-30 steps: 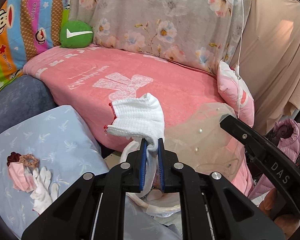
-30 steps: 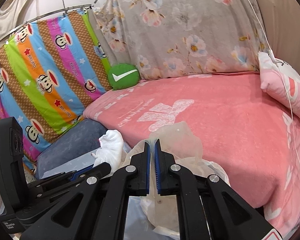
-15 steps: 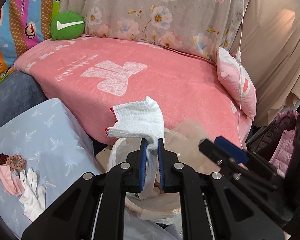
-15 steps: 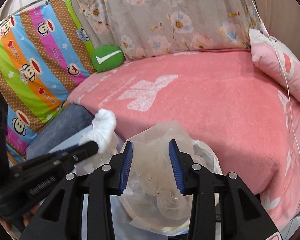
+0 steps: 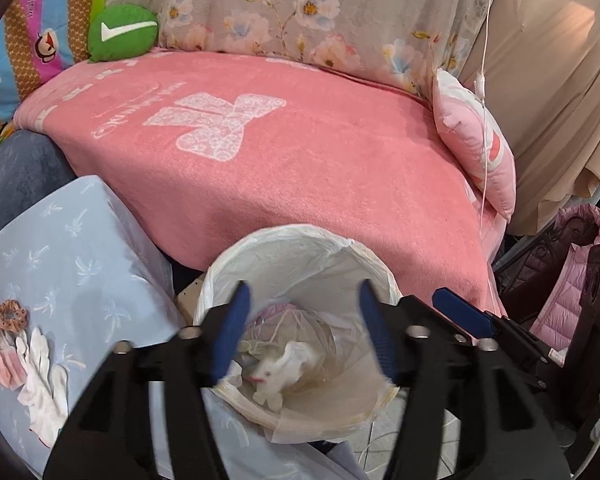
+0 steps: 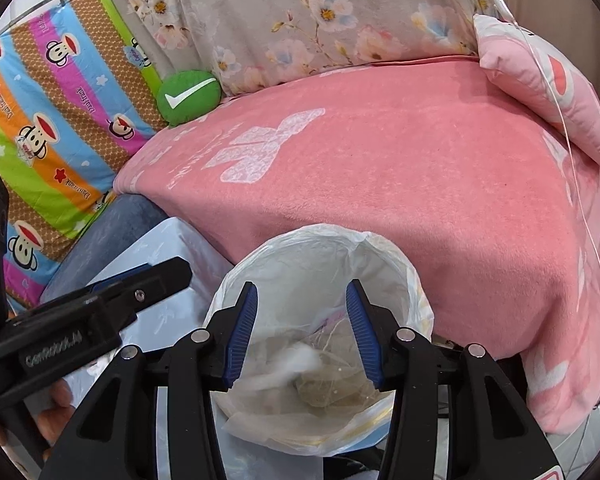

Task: Organize soft objects
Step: 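Carry the glove and tulle over the white bin and open both tools, then move both tools back over the pink cloth and white glove on the sheet, then grasp the pink cloth with the left tool while the right tool grasps the white glove, then carry the pink cloth and glove over the white bin and open both tools, then move both tools back over the remaining pink-and-white cloth bundle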

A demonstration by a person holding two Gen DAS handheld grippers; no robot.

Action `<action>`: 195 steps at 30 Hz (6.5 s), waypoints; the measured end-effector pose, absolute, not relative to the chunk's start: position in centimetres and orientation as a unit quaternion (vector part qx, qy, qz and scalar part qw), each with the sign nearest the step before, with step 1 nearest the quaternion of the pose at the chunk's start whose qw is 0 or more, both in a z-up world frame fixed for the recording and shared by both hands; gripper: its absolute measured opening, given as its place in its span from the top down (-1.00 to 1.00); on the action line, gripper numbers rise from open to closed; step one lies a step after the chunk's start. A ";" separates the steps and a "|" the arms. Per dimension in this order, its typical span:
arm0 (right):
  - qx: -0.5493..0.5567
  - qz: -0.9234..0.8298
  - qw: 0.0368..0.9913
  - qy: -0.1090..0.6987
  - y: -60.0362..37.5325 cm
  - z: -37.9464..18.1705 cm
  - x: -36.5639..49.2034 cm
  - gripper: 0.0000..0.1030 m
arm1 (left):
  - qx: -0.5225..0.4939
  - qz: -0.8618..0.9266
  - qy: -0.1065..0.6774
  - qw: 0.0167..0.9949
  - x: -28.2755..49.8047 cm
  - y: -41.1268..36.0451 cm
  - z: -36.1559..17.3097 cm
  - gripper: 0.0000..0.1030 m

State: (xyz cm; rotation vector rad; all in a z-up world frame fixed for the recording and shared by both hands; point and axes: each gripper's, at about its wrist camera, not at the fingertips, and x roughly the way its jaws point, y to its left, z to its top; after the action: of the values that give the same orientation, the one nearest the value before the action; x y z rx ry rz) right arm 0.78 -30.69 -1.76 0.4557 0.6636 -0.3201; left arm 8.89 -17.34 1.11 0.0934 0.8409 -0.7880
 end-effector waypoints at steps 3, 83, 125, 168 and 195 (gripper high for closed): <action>0.215 -0.155 0.910 0.320 -30.5 -1.4 0.9 0.09 | 0.038 -0.373 0.397 0.838 9.1 -17.1 1.3 -0.17; 0.072 0.066 0.878 0.469 1.6 -12.2 16.4 0.01 | -0.129 -0.106 0.475 0.864 18.6 16.2 -9.1 0.04; 0.135 0.029 0.950 0.278 -9.3 6.2 5.8 0.92 | -0.078 -0.233 0.347 0.905 10.6 5.5 6.0 0.96; 0.209 -0.134 0.937 0.244 -29.1 4.9 -2.0 0.91 | 0.033 -0.380 0.368 0.848 6.9 -15.4 5.4 0.94; 0.195 -0.119 0.940 0.254 -26.1 4.8 -0.1 0.49 | -0.008 -0.329 0.378 0.866 9.3 -10.8 4.5 -0.11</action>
State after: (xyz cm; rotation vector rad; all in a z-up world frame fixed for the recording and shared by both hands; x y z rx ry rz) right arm -0.10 -26.12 4.79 0.3987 0.5178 -0.2429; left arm 9.29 -10.81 4.54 -0.0175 0.7914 -0.6884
